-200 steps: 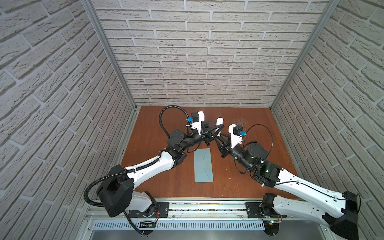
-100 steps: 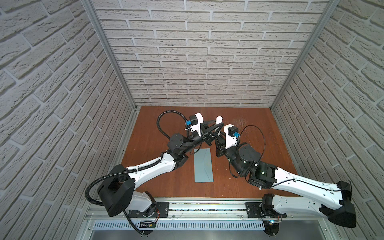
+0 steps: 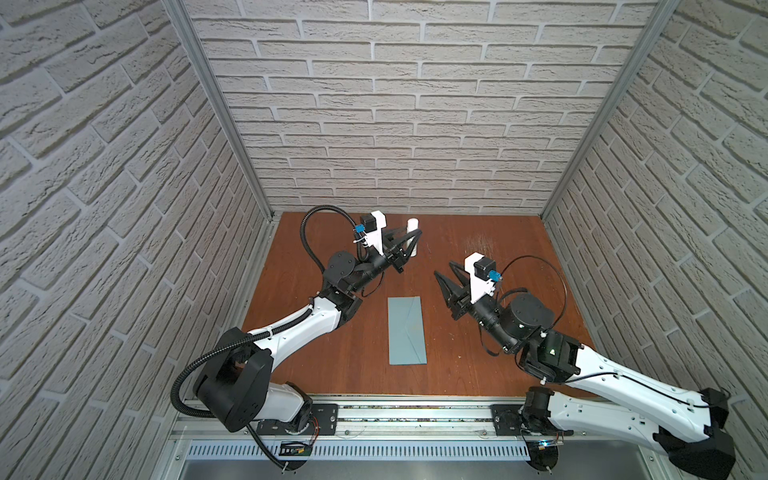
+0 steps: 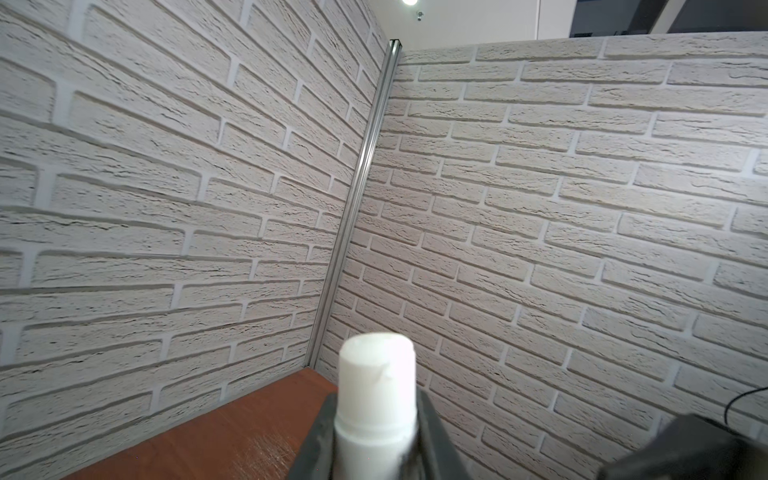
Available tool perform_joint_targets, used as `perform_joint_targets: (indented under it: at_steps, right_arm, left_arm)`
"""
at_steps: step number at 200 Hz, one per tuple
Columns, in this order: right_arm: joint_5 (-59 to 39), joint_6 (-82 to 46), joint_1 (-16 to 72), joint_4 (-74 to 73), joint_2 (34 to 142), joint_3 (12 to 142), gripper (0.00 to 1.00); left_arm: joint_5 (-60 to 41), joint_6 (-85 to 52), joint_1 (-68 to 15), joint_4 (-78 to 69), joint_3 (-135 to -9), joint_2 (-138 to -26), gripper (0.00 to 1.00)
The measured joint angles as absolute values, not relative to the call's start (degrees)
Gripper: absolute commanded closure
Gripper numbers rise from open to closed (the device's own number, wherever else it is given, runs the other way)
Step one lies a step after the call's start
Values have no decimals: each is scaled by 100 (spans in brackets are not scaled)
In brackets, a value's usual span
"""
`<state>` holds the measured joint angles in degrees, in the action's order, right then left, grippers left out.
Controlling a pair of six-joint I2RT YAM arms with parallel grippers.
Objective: Place the letter into the envelope and seal it
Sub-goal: 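Open the right gripper and draw it back from the glue stick, then close the right gripper on the glue stick body again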
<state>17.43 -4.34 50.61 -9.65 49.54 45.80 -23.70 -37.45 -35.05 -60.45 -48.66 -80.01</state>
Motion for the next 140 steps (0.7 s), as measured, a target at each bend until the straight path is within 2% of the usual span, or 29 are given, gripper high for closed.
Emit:
perform_joint_targets:
  at_steps: [34, 70, 140]
  right_arm:
    - [38, -808, 4156, -1055, 5199, 4528, 56]
    - [-1553, -1428, 3428, -1778, 5695, 4449, 54]
    - [-3074, -2383, 2891, -3280, 6414, 4407, 54]
  left_arm:
    - [-3175, -4930, -3299, -6906, -5120, -8482, 100]
    - [-3868, -5723, -3336, -7249, -5417, -8840, 100]
    - [-4322, -6119, -3476, -7505, -5551, -8903, 100]
